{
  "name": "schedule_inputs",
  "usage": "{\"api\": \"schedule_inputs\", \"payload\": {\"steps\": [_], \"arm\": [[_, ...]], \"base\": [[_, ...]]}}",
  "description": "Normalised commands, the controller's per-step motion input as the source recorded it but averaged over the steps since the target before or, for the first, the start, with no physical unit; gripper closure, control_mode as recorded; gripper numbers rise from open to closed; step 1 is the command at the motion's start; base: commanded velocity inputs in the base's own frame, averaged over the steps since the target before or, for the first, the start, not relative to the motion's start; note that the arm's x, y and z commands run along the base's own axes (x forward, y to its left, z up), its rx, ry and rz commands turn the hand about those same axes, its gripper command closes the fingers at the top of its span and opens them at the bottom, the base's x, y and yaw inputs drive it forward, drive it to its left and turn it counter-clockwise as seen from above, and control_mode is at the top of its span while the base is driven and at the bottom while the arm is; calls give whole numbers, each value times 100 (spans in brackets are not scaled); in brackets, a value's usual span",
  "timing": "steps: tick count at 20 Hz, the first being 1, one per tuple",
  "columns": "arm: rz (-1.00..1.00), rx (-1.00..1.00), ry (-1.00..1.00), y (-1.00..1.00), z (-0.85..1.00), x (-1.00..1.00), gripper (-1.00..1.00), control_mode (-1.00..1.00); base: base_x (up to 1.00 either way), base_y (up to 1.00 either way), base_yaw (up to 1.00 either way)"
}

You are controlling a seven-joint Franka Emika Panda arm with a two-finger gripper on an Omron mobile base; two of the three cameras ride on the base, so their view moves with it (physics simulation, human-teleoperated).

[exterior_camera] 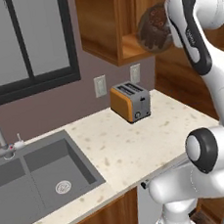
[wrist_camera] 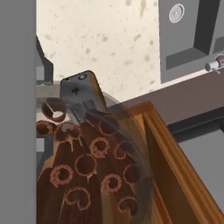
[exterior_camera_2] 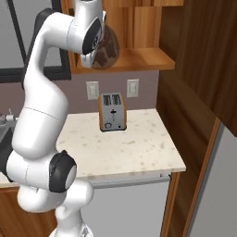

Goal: Pick the candle and jar from the dining table and place them in the open cabinet. Close the cabinet after placing the objects.

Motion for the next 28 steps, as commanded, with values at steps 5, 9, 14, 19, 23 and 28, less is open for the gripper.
{"api": "schedule_inputs", "payload": {"steps": [5,9,14,19,23,28], "arm": [[0,-1,0,-10,0,38,100,-100],[0,0,0,-5,0,35,100,-100],[0,0,0,-1,0,36,100,-100],[0,0,0,0,0,36,100,-100],[0,0,0,0,0,34,100,-100],[0,0,0,0,0,33,100,-100]], "base": [[0,0,0],[0,0,0],[0,0,0],[0,0,0],[0,0,0],[0,0,0]]}}
